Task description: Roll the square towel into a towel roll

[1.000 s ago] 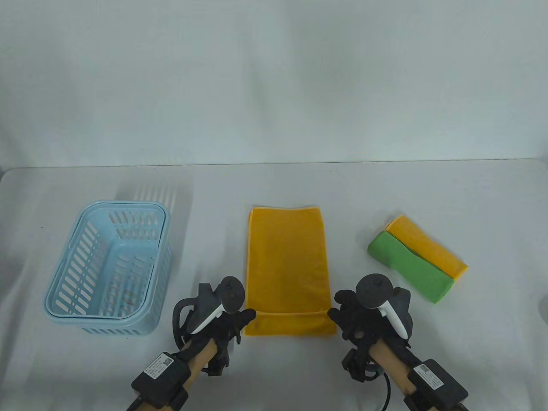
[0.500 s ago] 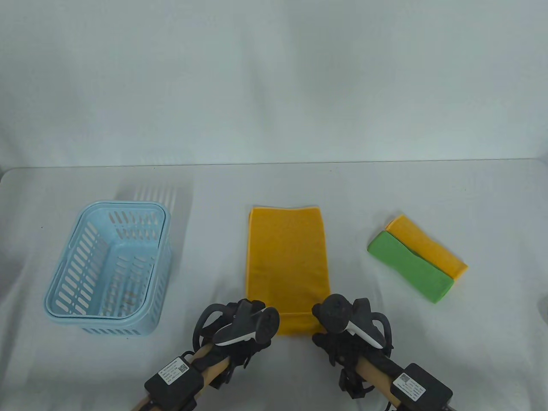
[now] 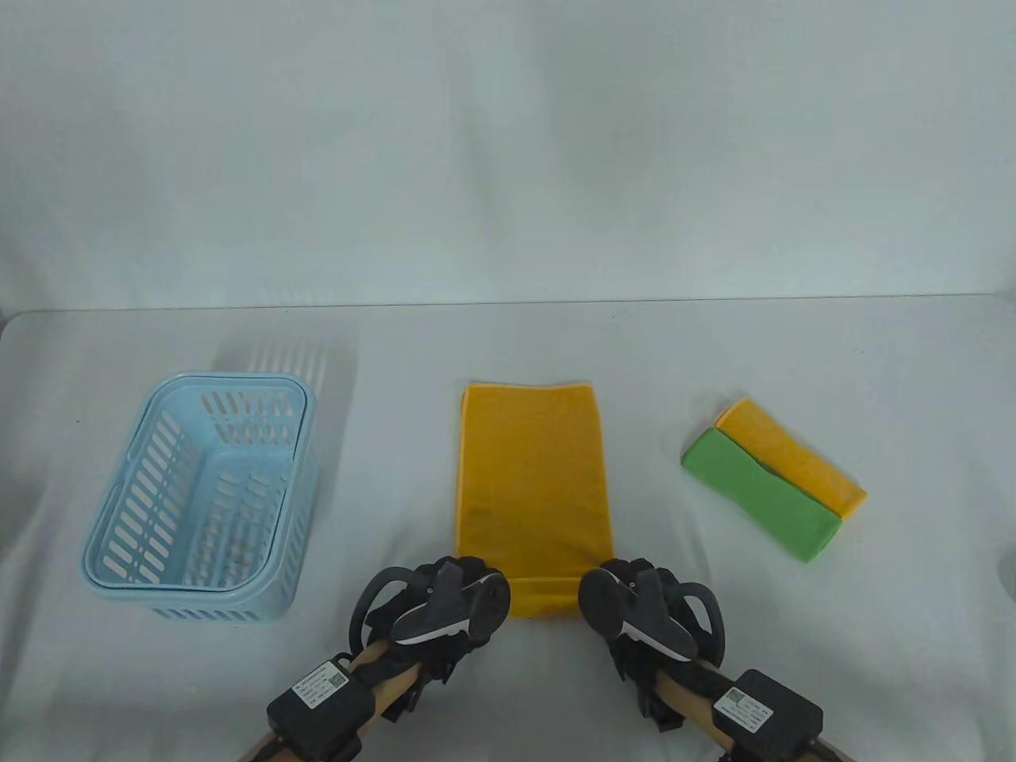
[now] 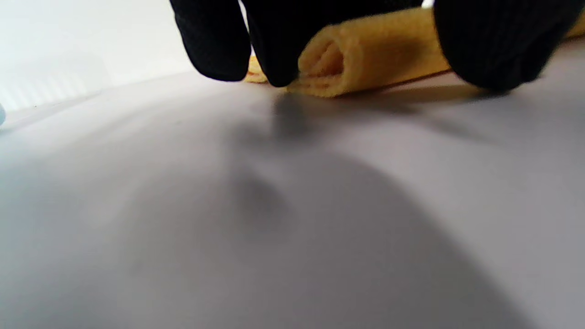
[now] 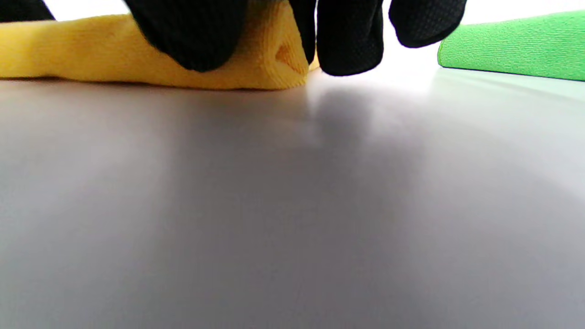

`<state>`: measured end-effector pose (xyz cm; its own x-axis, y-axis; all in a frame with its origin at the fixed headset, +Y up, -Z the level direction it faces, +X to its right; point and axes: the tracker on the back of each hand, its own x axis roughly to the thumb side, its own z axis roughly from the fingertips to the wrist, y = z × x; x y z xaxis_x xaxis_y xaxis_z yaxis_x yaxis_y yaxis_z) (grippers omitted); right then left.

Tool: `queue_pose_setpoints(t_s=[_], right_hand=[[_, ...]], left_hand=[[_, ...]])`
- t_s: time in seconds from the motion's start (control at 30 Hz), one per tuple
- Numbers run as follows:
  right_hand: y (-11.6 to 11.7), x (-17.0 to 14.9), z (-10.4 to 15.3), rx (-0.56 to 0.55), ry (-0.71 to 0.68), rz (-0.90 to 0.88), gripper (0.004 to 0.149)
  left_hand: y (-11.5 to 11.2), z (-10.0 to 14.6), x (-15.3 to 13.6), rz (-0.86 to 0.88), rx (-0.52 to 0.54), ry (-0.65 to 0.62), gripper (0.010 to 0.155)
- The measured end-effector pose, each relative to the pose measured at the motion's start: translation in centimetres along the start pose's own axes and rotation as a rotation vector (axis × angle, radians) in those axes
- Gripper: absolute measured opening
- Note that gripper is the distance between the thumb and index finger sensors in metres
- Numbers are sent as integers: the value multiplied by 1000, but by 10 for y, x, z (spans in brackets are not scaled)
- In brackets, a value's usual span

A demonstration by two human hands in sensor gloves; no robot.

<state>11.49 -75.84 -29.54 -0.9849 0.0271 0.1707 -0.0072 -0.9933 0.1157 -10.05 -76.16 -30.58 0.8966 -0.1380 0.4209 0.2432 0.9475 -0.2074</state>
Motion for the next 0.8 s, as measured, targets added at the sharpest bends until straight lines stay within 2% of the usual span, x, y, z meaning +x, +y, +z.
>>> queue_pose_setpoints(t_s=[0.27, 0.4, 0.63, 0.8], right_hand=[[-13, -19, -11, 59, 38, -217, 45], [-16, -35, -18, 123, 70, -389, 45], [-13, -51, -24, 199, 115, -556, 44], [-9, -51, -24, 238, 114, -571, 44]], left_hand=[[0, -3, -13, 57, -10, 33, 80], [7, -3, -18, 74, 29, 40, 67], [18, -3, -33, 291, 2, 22, 58], [17, -6, -43, 445, -98, 5, 55]])
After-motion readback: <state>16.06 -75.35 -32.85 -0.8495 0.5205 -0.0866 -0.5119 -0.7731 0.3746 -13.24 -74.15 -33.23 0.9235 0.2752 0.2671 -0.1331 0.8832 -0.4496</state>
